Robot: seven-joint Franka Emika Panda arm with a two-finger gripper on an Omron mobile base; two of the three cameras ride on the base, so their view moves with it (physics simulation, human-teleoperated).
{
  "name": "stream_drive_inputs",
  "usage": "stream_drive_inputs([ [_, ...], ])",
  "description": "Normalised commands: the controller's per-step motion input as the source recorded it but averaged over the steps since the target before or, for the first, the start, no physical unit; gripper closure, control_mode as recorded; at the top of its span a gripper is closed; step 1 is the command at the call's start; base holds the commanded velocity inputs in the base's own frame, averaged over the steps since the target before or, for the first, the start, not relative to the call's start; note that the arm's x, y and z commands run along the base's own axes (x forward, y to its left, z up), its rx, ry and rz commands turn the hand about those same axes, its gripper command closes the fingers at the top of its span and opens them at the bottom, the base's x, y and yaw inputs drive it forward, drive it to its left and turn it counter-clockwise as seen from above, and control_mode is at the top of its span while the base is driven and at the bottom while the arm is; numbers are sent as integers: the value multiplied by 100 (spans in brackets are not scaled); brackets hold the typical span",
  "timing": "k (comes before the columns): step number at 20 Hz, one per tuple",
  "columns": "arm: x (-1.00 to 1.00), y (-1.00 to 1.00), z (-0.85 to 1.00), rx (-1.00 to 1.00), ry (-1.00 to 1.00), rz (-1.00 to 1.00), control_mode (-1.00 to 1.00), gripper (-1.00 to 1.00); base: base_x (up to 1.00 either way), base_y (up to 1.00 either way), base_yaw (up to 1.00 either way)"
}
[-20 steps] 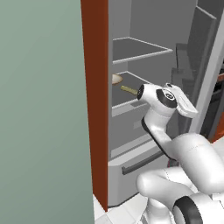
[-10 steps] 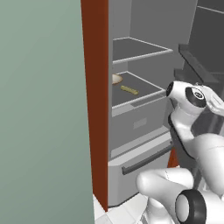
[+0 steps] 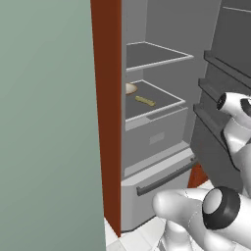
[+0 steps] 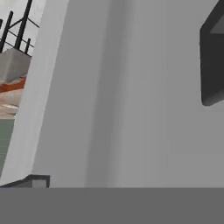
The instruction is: Retrieve the butter from the fridge and place it on a plate on the dining table. Then retrieve the butter knife by the fridge and place it near the plate.
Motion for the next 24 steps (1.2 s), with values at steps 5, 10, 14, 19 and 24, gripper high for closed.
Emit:
stream_drive_inputs([
  [5, -81, 76, 20, 0, -2, -1, -100, -100, 0, 0, 0],
  [10, -41, 100, 34, 1, -6, 0, -100, -100, 0, 0, 0],
  [14, 27, 96, 36, 22, -16, -7, -100, -100, 0, 0, 0],
  [19, 86, 59, -12, 60, -24, -29, -100, -100, 0, 0, 0],
  [24, 54, 45, -4, 61, -36, -37, -100, -100, 0, 0, 0],
])
